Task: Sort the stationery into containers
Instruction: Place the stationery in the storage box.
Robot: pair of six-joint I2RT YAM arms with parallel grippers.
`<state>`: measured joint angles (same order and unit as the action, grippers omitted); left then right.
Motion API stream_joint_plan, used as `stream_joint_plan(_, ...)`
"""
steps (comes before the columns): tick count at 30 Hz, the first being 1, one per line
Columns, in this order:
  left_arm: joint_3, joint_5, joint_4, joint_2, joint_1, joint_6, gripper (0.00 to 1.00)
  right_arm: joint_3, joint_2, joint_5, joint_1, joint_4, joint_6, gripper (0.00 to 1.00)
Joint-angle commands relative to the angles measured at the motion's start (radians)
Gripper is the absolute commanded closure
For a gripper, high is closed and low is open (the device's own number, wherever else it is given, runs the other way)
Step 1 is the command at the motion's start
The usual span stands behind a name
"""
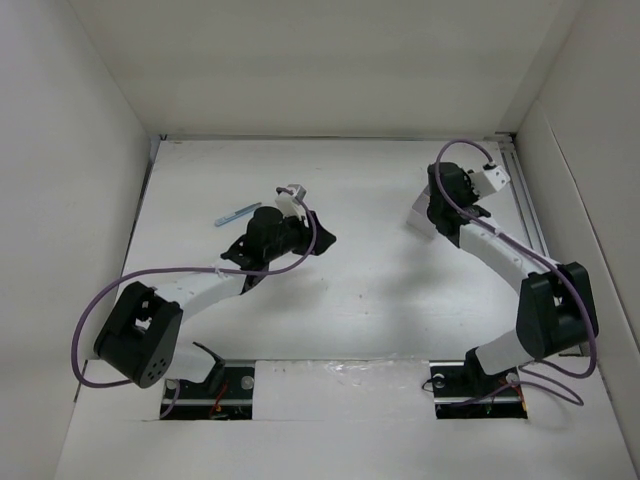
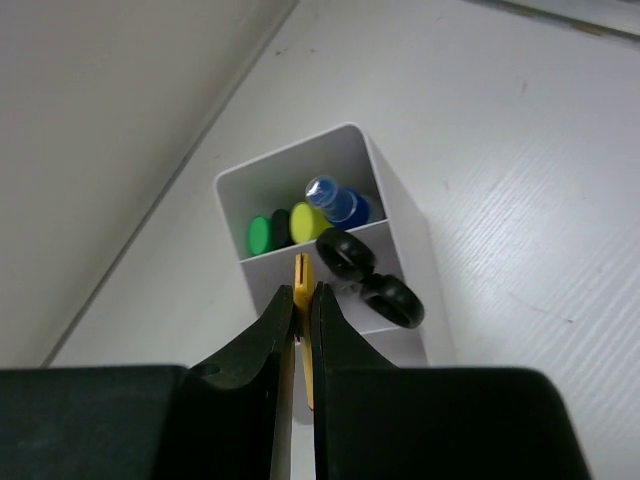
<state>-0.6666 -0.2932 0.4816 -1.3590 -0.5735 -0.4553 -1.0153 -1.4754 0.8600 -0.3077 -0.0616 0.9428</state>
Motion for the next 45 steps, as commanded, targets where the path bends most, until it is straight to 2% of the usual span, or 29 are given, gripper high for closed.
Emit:
stream_joint_plan(1,-0.001,0.016,0.012,0.012,0.009,-0.019,0.50,-0.061,-0.020,0.125,0.004,-0.010,0.004,1.00)
stream_joint_plan(11,-0.010,0.039,-0.018,0.012,0.037,-0.028,0.50,-0.081,-0.101,0.205,-0.042,-0.020,0.013,1.00)
stream_joint_plan(18,-0.019,0.155,-0.072,0.012,0.037,-0.055,0.50,-0.062,-0.120,0.226,-0.076,-0.038,0.056,1.00)
stream_joint_plan(22,-0.031,0.232,-0.104,0.012,0.037,-0.083,0.50,-0.052,-0.129,0.226,-0.076,-0.038,0.056,0.67)
stream_joint_plan(26,-0.053,0.345,-0.164,0.012,0.037,-0.126,0.52,-0.052,-0.119,0.194,-0.076,-0.038,0.056,0.52)
stream_joint_plan(32,-0.096,0.457,-0.227,0.012,0.046,-0.169,0.52,-0.043,-0.074,0.165,-0.076,-0.024,0.056,0.48)
stream_joint_plan(38,-0.151,0.471,-0.247,-0.021,0.046,-0.169,0.52,-0.042,-0.097,0.128,-0.077,-0.003,0.047,0.49)
stream_joint_plan(42,-0.182,0.508,-0.307,-0.022,0.072,-0.194,0.52,-0.020,0.001,0.119,-0.143,-0.043,0.066,0.40)
stream_joint_plan(43,-0.195,0.508,-0.317,-0.022,0.087,-0.210,0.53,-0.011,0.032,0.119,-0.160,-0.043,0.067,0.36)
stream_joint_plan(45,-0.208,0.520,-0.362,-0.034,0.147,-0.274,0.55,0.020,0.101,0.071,-0.204,-0.053,0.077,0.34)
